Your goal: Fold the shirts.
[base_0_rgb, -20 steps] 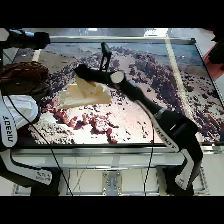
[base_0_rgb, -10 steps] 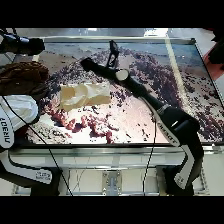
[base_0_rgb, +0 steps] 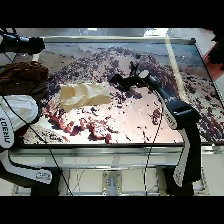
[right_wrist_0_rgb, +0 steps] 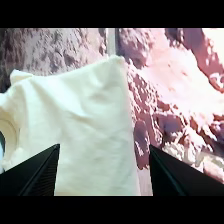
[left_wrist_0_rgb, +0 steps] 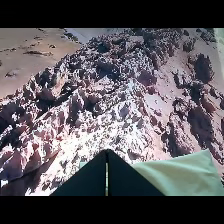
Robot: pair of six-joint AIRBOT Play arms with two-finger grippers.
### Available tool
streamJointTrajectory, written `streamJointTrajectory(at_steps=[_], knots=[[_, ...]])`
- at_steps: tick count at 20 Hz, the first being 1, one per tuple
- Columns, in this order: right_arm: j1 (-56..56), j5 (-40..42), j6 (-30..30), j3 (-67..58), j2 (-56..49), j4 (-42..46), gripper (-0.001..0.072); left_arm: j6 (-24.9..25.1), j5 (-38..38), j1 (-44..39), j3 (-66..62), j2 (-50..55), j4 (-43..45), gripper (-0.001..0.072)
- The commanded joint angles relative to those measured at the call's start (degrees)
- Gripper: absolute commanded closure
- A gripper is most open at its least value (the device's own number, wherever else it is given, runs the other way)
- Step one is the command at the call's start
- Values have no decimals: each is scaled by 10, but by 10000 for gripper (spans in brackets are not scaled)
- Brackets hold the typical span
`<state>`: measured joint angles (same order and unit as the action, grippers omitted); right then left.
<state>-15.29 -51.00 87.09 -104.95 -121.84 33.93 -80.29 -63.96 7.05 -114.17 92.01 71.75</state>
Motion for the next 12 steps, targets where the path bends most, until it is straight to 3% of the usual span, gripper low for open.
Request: streamJointTrajectory(at_steps=[1,7,8,11,12], knots=[[-7,-22,-37,-2,-47,-73,91,15,-1,0,0,0,-3,688],[-48,18,-51,-2,-56,-111,106,47,-1,0,0,0,-48,688],[-52,17,-68,-2,-56,-136,163,52,-1,0,0,0,-52,688],[-60,12,-168,-2,-55,-256,687,53,-6,0,0,0,-53,688],[-58,4,-194,-2,-52,-298,686,53,-8,0,0,0,-53,689]])
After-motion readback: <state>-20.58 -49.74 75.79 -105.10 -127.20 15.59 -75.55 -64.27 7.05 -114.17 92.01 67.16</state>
